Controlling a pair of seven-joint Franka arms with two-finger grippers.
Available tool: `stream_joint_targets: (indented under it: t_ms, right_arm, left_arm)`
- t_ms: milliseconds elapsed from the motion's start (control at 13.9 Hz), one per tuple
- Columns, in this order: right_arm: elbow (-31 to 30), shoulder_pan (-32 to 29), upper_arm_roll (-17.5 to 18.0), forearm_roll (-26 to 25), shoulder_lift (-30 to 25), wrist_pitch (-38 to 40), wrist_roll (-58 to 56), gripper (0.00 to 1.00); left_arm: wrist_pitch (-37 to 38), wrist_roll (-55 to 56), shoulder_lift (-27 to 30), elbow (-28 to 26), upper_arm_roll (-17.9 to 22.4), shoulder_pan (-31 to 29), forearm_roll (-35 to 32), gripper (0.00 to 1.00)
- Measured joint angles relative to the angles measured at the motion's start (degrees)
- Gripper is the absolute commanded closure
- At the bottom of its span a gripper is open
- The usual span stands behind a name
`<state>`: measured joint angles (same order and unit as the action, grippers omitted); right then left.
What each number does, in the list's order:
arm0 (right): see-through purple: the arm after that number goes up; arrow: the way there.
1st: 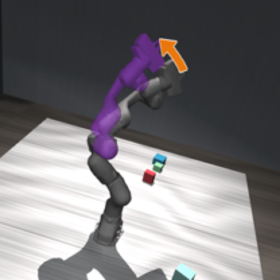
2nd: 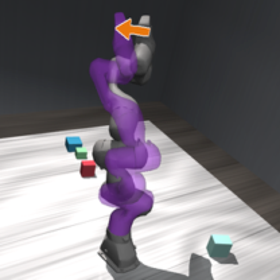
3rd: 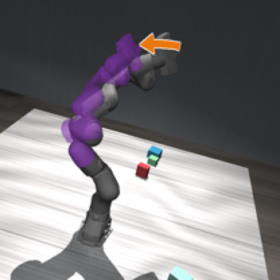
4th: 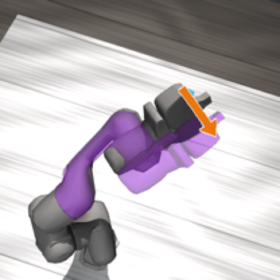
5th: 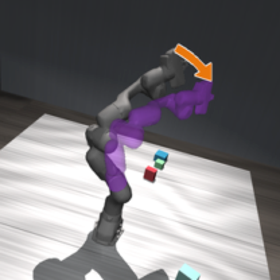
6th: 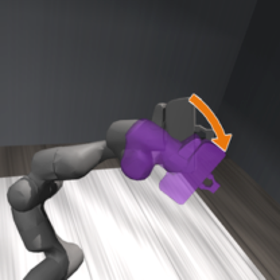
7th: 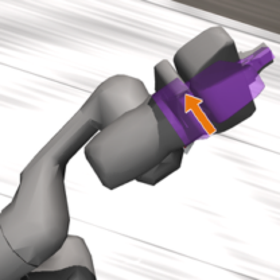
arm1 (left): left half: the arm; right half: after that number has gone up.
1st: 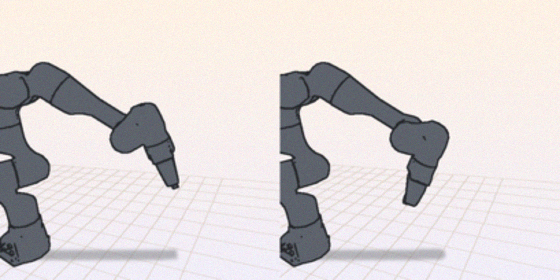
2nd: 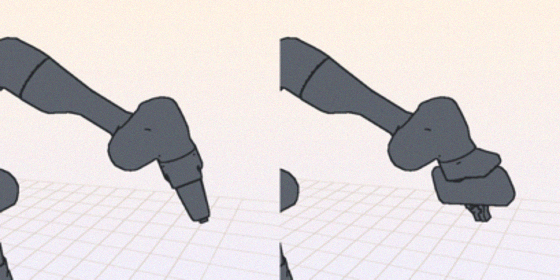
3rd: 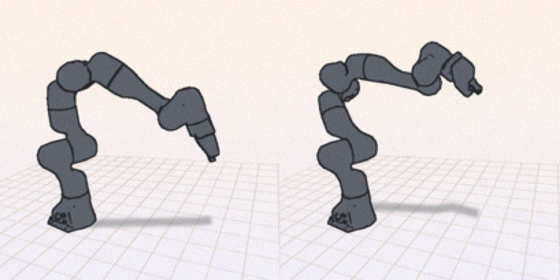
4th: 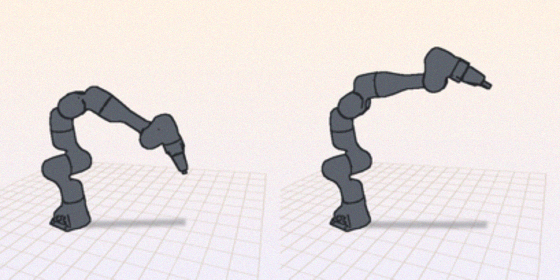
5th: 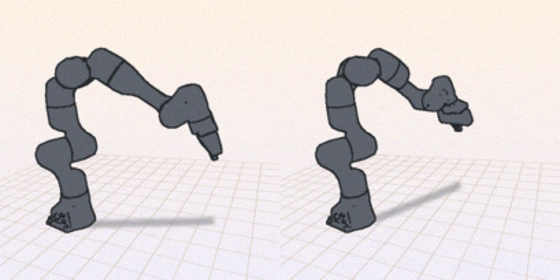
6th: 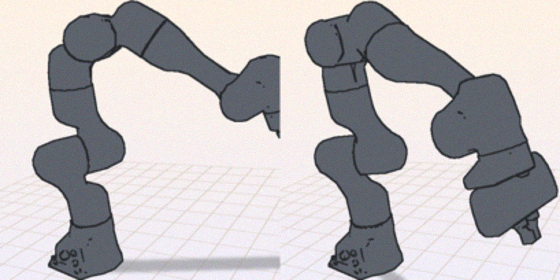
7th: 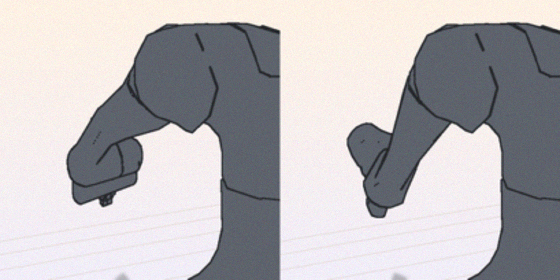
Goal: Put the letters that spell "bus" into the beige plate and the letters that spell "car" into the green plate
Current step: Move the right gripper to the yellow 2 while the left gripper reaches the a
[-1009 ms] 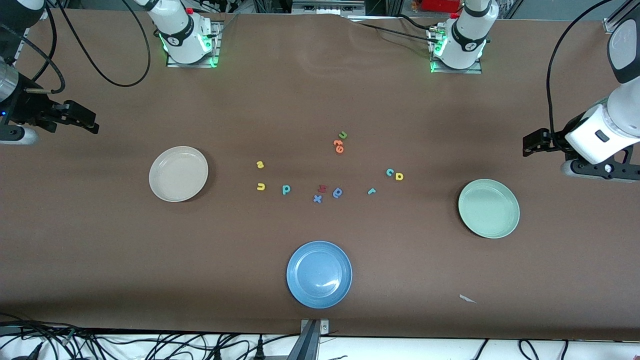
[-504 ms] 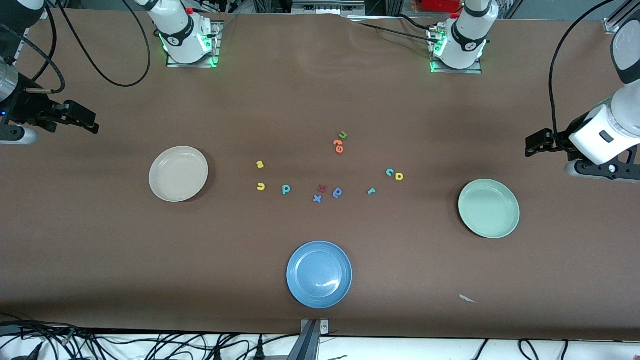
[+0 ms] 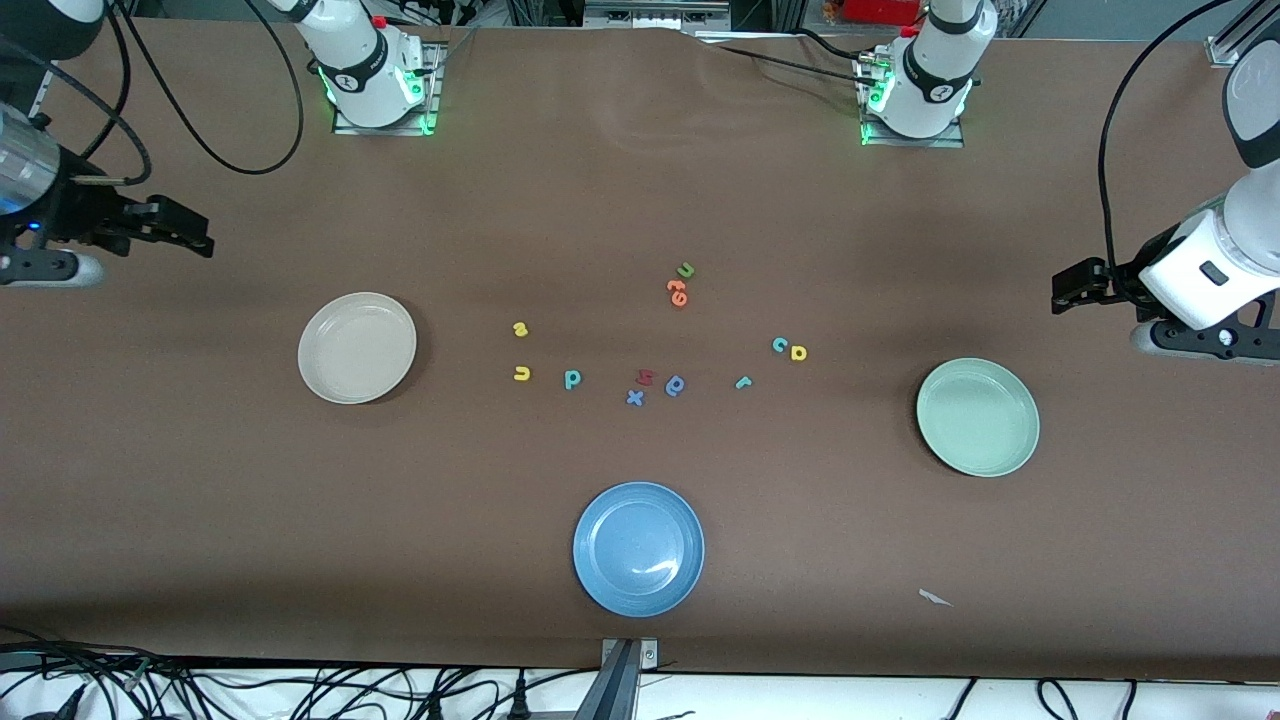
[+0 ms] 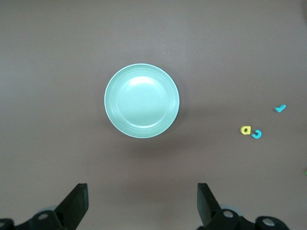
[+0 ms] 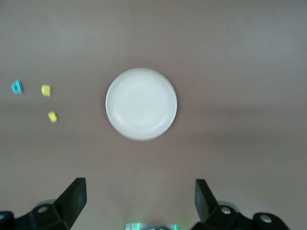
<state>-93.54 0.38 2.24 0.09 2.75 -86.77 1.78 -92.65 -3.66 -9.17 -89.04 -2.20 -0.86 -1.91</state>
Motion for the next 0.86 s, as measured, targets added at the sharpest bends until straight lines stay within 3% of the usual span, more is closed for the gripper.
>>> stream_joint_targets:
  t_ms: [288, 793, 865]
  right_arm:
    - [-0.7, 5.9, 0.2, 0.1, 5.0, 1.6, 1.0, 0.0]
    - [-9.7, 16.8, 0.6, 0.2, 13.5, -20.6, 14.7, 0.01]
    - [-11.0, 18.5, 0.6, 0.2, 14.4, -23.4, 17.3, 0.06]
  left_arm:
    - [0.0, 2.7, -1.0, -0.1, -0.2, 0.2, 0.3, 0.0]
    - [-6.4, 23.1, -9.3, -1.0, -0.8, 4.9, 5.9, 0.0]
    - [-7.5, 26.6, -10.7, -1.2, -0.8, 6.3, 6.6, 0.0]
